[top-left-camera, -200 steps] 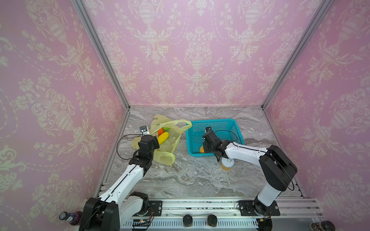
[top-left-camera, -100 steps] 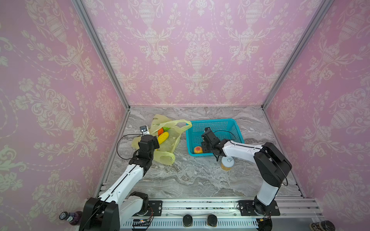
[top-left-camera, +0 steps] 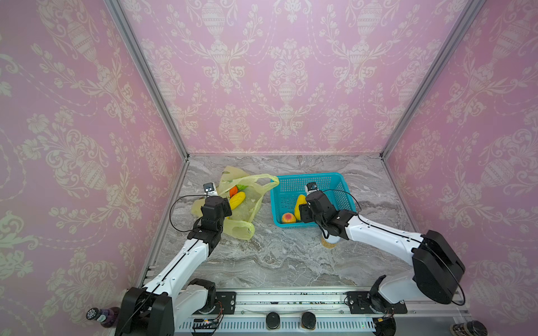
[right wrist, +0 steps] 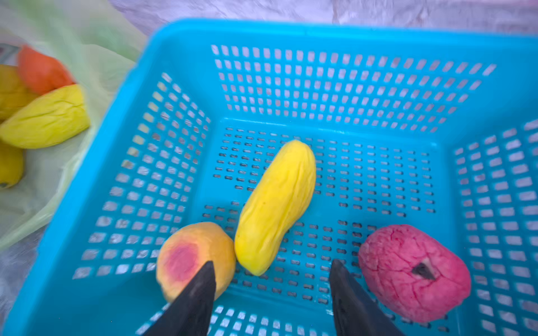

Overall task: Untie the knot of the plastic bag and take out the fruit
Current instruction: 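Move the right gripper back into the bag toward the orange-yellow pepper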

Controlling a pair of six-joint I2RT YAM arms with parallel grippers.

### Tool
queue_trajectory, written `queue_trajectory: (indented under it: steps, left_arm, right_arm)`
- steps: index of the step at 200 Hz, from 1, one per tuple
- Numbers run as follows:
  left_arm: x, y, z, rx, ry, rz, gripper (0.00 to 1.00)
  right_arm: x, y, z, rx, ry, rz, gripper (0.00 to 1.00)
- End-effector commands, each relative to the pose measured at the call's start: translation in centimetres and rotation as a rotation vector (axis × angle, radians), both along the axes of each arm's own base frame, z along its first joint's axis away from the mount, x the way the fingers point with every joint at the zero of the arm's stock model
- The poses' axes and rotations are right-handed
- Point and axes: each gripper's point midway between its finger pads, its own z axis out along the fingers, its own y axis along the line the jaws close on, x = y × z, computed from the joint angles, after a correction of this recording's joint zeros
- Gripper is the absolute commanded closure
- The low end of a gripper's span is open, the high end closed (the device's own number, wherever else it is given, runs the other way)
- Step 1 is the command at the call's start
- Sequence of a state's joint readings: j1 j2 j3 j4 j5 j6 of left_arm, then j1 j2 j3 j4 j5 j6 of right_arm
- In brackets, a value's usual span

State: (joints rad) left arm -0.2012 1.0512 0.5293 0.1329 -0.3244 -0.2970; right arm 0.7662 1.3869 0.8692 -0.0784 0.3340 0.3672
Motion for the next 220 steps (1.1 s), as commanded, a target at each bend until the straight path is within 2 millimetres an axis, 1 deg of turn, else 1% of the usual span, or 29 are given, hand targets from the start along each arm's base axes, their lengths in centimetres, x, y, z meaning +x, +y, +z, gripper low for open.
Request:
queue_trajectory:
  steps: [1,9,18,28,37,40,42,56,61,76,78,79,81,85,94,108,126,136,139,142,148,161,170,182,189,196,207,220]
  left_arm:
    - [0.3,0.0,0.9,0.005,-0.009,0.010,1.00]
    - [0.3,0.0,0.8,0.004,-0.008,0.008,1.00]
    - [0.2,0.0,0.9,0.002,-0.010,0.005,1.00]
    - [0.1,-0.1,0.9,-0.001,-0.015,0.004,1.00]
    - [0.1,-0.2,1.1,-0.006,-0.024,-0.001,1.00]
    - [0.1,-0.2,1.1,-0.006,-0.026,-0.004,1.00]
    - [0.1,-0.2,1.1,-0.006,-0.027,-0.005,1.00]
    - [0.0,-0.2,1.3,-0.008,-0.033,-0.007,1.00]
    - [0.0,-0.2,1.3,-0.007,-0.034,-0.008,1.00]
    - [0.0,-0.2,1.4,-0.003,-0.039,-0.009,1.00]
    - [0.0,-0.2,1.5,-0.003,-0.040,-0.007,1.00]
    - [0.0,-0.2,1.5,-0.003,-0.040,-0.008,1.00]
    - [-0.1,-0.2,1.5,-0.004,-0.042,-0.008,1.00]
    - [-0.1,-0.2,1.5,-0.004,-0.043,-0.007,1.00]
    - [-0.1,-0.2,1.7,-0.006,-0.056,-0.011,1.00]
    - [0.1,-0.1,2.3,0.010,-0.060,-0.005,1.00]
    - [-0.2,1.0,3.2,-0.002,-0.009,0.074,1.00]
    - [-0.8,2.1,4.1,-0.008,0.028,0.148,1.00]
    - [-1.1,2.1,3.9,-0.009,0.050,0.151,1.00]
    - [-1.0,2.1,5.0,-0.006,0.037,0.151,1.00]
    - [-1.1,2.7,5.7,0.025,0.028,0.174,1.00]
    - [-1.9,3.6,6.6,0.049,0.045,0.222,1.00]
    - [-2.3,3.6,6.9,0.067,0.078,0.209,1.00]
    - [-2.2,3.2,7.9,0.084,0.106,0.175,1.00]
    - [-2.1,2.8,7.8,0.097,0.127,0.143,1.00]
    - [-1.9,2.5,7.3,0.118,0.154,0.110,1.00]
    - [-2.1,2.5,5.9,0.107,0.175,0.115,1.00]
    - [-1.8,2.0,5.0,0.071,0.117,0.098,1.00]
  right_arm:
    - [-2.8,3.9,3.9,0.040,-0.169,0.177,0.41]
    - [-3.9,5.6,4.7,0.067,-0.197,0.238,0.44]
    - [-4.8,7.5,4.9,0.096,-0.207,0.293,0.46]
    - [-5.4,9.7,4.8,0.127,-0.206,0.351,0.48]
    - [-5.6,11.9,4.2,0.141,-0.196,0.393,0.48]
    - [-5.6,12.5,4.1,0.146,-0.195,0.401,0.48]
    - [-5.5,12.9,3.7,0.143,-0.187,0.404,0.49]
    - [-4.7,16.0,2.5,0.151,-0.148,0.430,0.51]
    - [-4.3,17.2,2.4,0.161,-0.140,0.442,0.51]
    - [-2.9,20.1,0.6,0.145,-0.101,0.456,0.52]
    - [-2.9,20.3,0.0,0.134,-0.091,0.457,0.52]
    - [-2.6,20.6,0.5,0.141,-0.099,0.456,0.52]
    - [-2.3,21.1,0.8,0.144,-0.104,0.454,0.52]
    - [-1.8,21.6,0.6,0.139,-0.100,0.448,0.52]
    - [-0.8,22.5,-0.1,0.129,-0.083,0.436,0.52]
    - [0.2,24.2,0.1,0.163,-0.070,0.458,0.52]
    - [1.4,25.7,1.7,0.191,-0.135,0.481,0.50]
    - [2.1,26.3,2.7,0.218,-0.175,0.476,0.49]
    - [2.1,26.5,2.8,0.225,-0.184,0.482,0.50]
    - [2.1,26.8,3.2,0.236,-0.197,0.490,0.50]
    - [2.2,27.2,3.2,0.249,-0.212,0.505,0.51]
    - [2.2,27.7,2.1,0.273,-0.208,0.513,0.54]
    - [1.9,28.0,0.6,0.282,-0.190,0.540,0.55]
    - [1.2,28.2,-1.6,0.288,-0.154,0.587,0.55]
    - [0.7,28.5,-2.6,0.287,-0.127,0.630,0.55]
    - [0.7,28.5,-2.7,0.296,-0.112,0.638,0.54]
    - [1.2,28.6,-1.5,0.355,-0.096,0.636,0.53]
    - [0.6,29.4,-0.2,0.396,-0.068,0.704,0.55]
